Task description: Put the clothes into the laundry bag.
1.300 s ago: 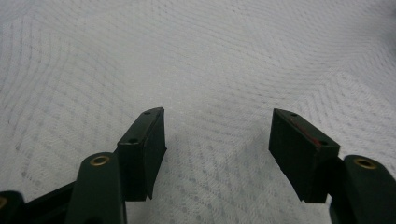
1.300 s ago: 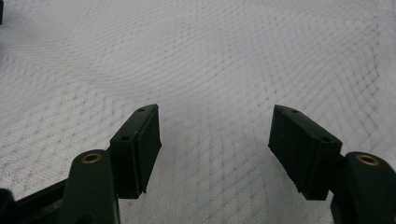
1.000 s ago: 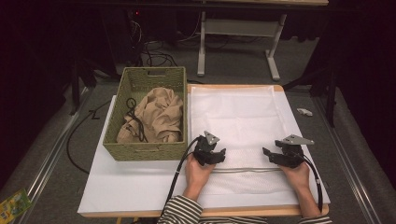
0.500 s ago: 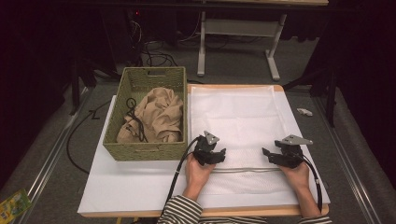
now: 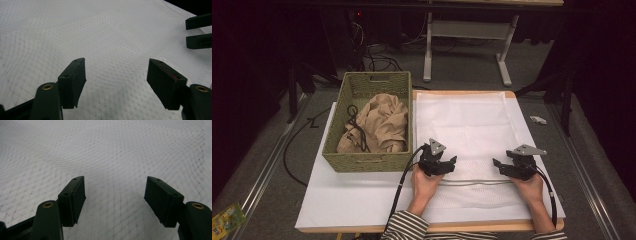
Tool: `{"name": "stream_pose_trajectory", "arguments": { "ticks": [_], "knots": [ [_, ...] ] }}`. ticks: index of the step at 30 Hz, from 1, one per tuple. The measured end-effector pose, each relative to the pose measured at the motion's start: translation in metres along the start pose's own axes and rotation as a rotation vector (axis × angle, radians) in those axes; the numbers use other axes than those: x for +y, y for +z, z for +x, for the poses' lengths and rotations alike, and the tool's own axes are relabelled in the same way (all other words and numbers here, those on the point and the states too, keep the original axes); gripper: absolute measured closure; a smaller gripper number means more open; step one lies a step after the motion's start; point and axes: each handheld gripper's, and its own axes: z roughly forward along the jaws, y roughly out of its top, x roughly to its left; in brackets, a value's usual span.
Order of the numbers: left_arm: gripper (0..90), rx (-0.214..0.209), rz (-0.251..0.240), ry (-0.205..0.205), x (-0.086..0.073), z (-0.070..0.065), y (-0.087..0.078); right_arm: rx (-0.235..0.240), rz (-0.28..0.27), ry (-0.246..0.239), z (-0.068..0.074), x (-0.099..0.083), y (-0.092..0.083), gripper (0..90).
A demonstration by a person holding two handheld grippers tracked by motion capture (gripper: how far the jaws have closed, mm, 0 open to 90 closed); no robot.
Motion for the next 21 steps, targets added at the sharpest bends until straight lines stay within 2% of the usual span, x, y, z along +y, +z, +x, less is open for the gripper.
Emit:
{"name": "stream_pose_trajectory", "arguments": {
  "ticks": [4,6,7,10,13,16,19,21],
  "knots": [
    [31.3,-0.010,-0.017,0.006,0.002,-0.002,-0.006,-0.001,0.001,0.005,0.001,0.000,0.000,32.8],
    [30.8,-0.019,-0.021,-0.009,0.004,-0.002,-0.010,-0.001,0.000,0.004,0.001,0.000,0.000,32.7],
    [27.1,-0.023,0.006,-0.043,0.006,-0.001,-0.011,-0.001,0.000,0.004,0.001,0.000,0.000,32.7],
    [26.5,-0.029,0.015,-0.049,0.008,-0.002,-0.014,-0.001,0.001,0.004,0.001,0.000,0.000,32.6],
    [26.3,-0.024,-0.004,-0.023,0.010,-0.005,-0.020,-0.001,-0.001,-0.001,0.001,0.000,0.000,32.6],
    [25.6,-0.016,-0.012,-0.021,0.011,-0.006,-0.023,-0.002,0.000,-0.001,0.001,0.000,0.000,32.6],
    [25.1,-0.002,-0.015,-0.002,0.013,-0.008,-0.027,-0.004,0.000,-0.002,0.001,0.000,0.000,32.5],
    [24.8,0.016,-0.035,0.004,0.015,-0.009,-0.032,-0.004,0.000,-0.003,0.001,0.000,0.000,32.5]
  ]
}}
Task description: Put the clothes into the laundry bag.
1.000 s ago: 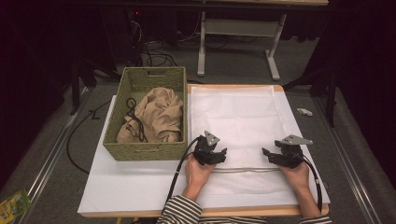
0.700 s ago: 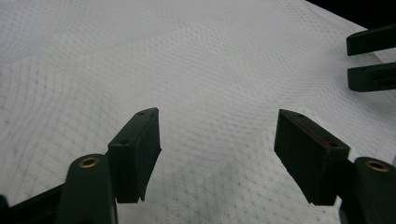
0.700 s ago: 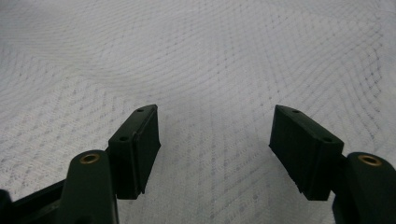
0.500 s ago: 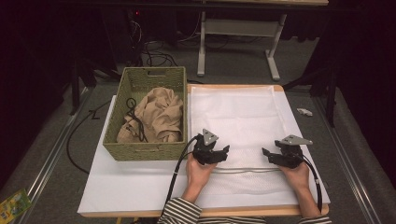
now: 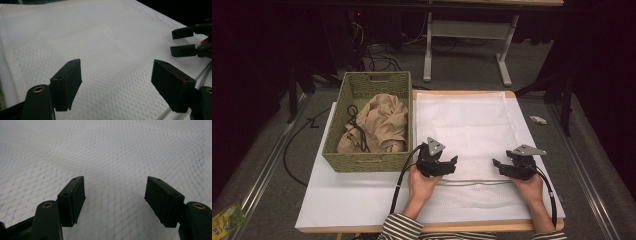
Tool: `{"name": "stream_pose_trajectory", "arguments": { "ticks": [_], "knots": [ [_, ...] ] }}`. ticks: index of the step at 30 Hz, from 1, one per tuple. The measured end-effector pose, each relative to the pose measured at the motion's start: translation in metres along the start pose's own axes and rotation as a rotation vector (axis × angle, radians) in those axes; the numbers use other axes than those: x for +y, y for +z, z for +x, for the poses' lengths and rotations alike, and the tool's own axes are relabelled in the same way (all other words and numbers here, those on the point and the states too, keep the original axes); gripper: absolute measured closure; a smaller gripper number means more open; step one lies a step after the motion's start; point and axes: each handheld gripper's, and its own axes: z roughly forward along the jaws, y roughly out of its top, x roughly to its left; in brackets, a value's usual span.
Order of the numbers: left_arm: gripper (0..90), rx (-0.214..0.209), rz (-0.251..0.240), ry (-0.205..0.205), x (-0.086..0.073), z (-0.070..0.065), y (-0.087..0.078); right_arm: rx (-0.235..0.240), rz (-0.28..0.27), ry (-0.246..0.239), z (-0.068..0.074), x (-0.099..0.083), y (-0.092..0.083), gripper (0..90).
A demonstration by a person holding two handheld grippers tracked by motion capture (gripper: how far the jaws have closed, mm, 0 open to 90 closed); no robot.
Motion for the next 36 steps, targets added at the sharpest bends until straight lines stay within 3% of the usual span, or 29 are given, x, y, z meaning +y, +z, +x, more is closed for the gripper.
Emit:
{"name": "stream_pose_trajectory", "arguments": {
  "ticks": [2,10,18,23,28,36],
  "knots": [
    [24.0,0.001,-0.025,-0.002,0.002,0.000,-0.005,0.001,0.000,-0.002,0.000,0.000,0.000,32.5],
    [21.2,0.035,-0.045,0.043,0.017,0.005,-0.020,-0.001,-0.001,0.001,0.000,0.000,0.000,32.3],
    [19.0,0.073,-0.054,0.036,0.028,0.017,-0.040,0.000,0.001,-0.013,0.001,0.000,0.000,32.2],
    [15.8,0.120,-0.068,0.013,0.033,0.027,-0.049,-0.001,0.000,-0.013,0.001,0.000,0.000,32.1],
    [15.2,0.154,-0.041,0.019,0.038,0.040,-0.057,-0.003,-0.001,-0.023,0.001,0.000,0.001,32.0],
    [14.6,0.216,-0.047,0.005,0.047,0.061,-0.072,-0.001,0.000,-0.023,0.001,0.000,0.001,31.8]
  ]
}}
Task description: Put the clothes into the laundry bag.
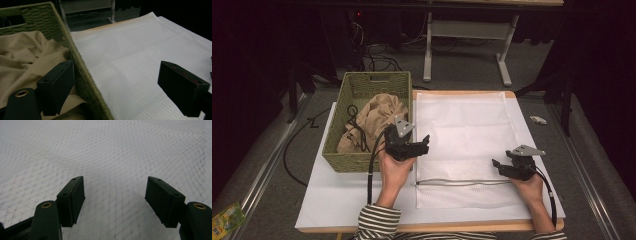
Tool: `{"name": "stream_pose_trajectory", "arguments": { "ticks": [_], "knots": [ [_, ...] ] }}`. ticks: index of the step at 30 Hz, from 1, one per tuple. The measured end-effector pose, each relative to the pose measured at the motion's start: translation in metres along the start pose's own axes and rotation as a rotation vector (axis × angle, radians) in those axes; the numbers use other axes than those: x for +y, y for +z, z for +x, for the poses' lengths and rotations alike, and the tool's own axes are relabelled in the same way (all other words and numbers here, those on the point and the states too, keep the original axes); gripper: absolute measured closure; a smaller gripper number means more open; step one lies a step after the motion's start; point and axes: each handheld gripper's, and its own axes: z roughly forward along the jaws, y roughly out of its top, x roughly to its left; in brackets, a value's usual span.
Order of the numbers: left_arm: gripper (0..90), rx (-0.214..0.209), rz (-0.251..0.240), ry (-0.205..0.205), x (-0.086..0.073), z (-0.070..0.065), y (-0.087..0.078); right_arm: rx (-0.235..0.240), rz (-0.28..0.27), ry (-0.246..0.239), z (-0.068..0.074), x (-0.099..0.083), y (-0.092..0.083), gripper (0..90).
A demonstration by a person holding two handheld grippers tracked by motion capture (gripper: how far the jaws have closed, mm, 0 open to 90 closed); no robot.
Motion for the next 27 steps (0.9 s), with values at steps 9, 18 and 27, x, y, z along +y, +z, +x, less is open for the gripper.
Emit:
{"name": "stream_pose_trajectory", "arguments": {
  "ticks": [9,18,27],
  "knots": [
    [13.8,0.054,0.011,-0.045,0.004,0.026,-0.003,-0.004,0.001,-0.006,0.000,0.000,0.000,31.7],
    [13.8,0.092,0.101,-0.060,0.007,0.049,0.012,-0.005,0.007,-0.003,0.001,0.000,0.000,31.6],
    [8.9,0.142,0.151,-0.065,0.014,0.069,0.029,-0.006,0.009,-0.004,0.001,0.000,0.001,31.5]
  ]
}}
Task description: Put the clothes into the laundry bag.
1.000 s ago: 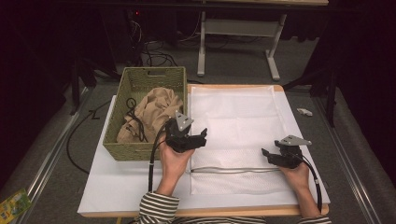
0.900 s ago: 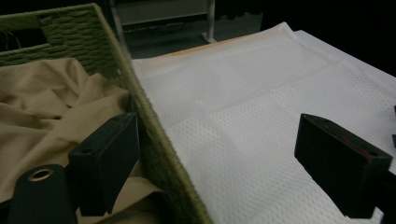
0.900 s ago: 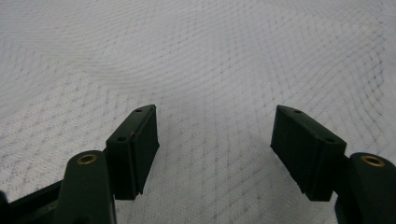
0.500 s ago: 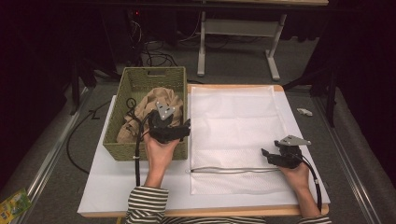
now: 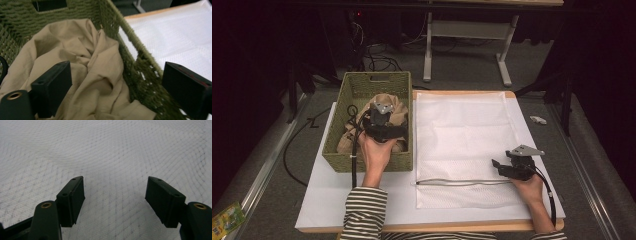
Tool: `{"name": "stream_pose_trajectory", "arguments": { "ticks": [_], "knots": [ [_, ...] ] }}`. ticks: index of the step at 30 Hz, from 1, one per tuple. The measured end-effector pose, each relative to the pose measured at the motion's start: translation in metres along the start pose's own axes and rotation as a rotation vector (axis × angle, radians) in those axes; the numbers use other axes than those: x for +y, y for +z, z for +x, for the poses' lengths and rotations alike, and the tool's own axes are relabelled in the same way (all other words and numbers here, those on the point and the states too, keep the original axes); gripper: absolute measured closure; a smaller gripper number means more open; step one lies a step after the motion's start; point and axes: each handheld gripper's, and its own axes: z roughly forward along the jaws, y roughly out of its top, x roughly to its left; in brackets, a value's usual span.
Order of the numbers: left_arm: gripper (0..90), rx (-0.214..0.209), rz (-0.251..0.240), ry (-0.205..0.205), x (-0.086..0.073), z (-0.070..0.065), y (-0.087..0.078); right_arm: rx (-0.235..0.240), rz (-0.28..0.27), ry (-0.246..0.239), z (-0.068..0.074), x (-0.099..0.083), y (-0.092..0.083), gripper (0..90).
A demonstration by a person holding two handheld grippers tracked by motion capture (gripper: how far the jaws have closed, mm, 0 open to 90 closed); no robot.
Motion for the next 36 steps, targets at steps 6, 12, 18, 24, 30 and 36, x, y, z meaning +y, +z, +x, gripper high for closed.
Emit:
{"name": "stream_pose_trajectory", "arguments": {
  "ticks": [6,12,18,24,30,36],
  "knots": [
    [6.4,0.005,0.090,-0.024,0.010,0.011,0.013,-0.001,0.004,-0.001,0.000,0.000,0.000,31.5],
    [4.3,0.031,0.095,-0.031,0.019,0.015,0.023,-0.004,0.005,-0.006,0.000,0.000,0.001,31.5],
    [3.6,0.062,0.147,-0.039,0.021,0.023,0.041,-0.004,0.009,-0.006,0.000,0.000,0.001,31.6],
    [0.0,0.120,0.239,0.013,0.013,0.035,0.068,-0.005,0.009,-0.006,0.000,0.000,0.001,31.5],
    [0.9,0.167,0.328,-0.012,0.006,0.046,0.083,-0.007,0.011,-0.009,0.001,0.000,0.001,31.5],
    [4.7,0.157,0.400,-0.046,-0.001,0.054,0.094,-0.009,0.011,-0.011,0.001,0.000,0.001,31.4]
  ]
}}
